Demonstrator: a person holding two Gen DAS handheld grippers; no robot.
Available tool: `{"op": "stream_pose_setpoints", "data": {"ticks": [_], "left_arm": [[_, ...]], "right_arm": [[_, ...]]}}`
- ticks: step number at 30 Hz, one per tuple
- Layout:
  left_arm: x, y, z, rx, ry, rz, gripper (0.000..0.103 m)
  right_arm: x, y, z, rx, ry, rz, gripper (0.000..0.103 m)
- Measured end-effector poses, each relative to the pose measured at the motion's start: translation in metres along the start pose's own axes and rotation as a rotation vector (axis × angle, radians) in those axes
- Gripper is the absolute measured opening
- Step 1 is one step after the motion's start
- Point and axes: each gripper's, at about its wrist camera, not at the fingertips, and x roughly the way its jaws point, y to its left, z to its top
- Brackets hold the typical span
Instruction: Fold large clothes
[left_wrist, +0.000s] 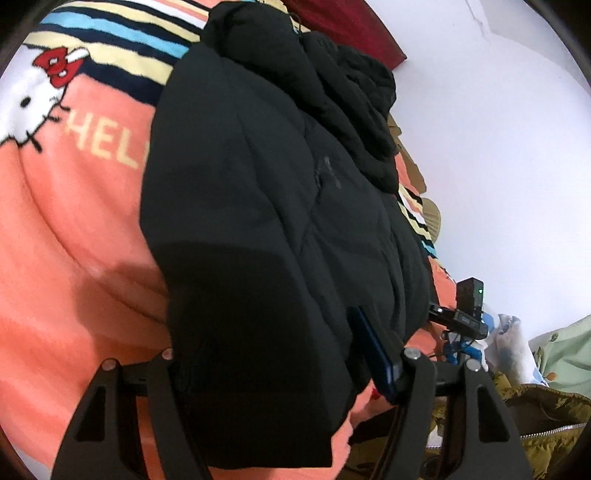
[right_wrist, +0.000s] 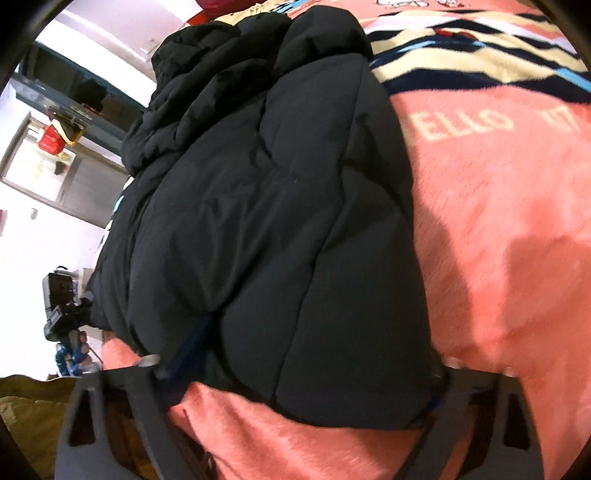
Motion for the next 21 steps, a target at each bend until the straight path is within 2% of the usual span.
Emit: {"op": "stream_pose_setpoints", "data": {"ticks": [1,2,3,5,9,12,17,19,21], "left_arm": [[0.000,-0.003,-0.001,0.001,-0.001,-0.001,0.064],[-0.001,-0.008,0.000,0.002,-0.006,-0.012,0.055],[-0.002,-0.011,0.000,0.004,-0.015,-0.026,0.042],[-0.011,-0.023,0.006,0.023,-0.045,-0.058,0.032],[-0.037,-0.054,0.034,0.059,-0.138,-0.125,0.023],[-0.056,-0.072,0.062,0.059,-0.216,-0.181,0.022],[-0.069,-0.091,0.116,0.033,-0.290,-0.251,0.022],[-0.067,-0.095,0.142,0.012,-0.314,-0.264,0.022],[-0.064,-0.098,0.169,-0.001,-0.342,-0.230,0.022]], "right_arm": [[-0.002,-0.001,-0.001,0.009,-0.004,0.020,0.062],[-0.005,-0.001,-0.001,0.014,-0.017,0.045,0.042],[-0.008,0.000,0.000,0.014,-0.031,0.068,0.031],[-0.019,0.010,0.004,-0.021,-0.072,0.087,0.022],[-0.046,0.028,0.020,-0.067,-0.171,0.129,0.018],[-0.074,0.039,0.044,-0.066,-0.276,0.170,0.018],[-0.108,0.045,0.096,-0.019,-0.396,0.231,0.018],[-0.114,0.043,0.122,0.032,-0.430,0.267,0.018],[-0.111,0.044,0.146,0.090,-0.454,0.287,0.019]]}}
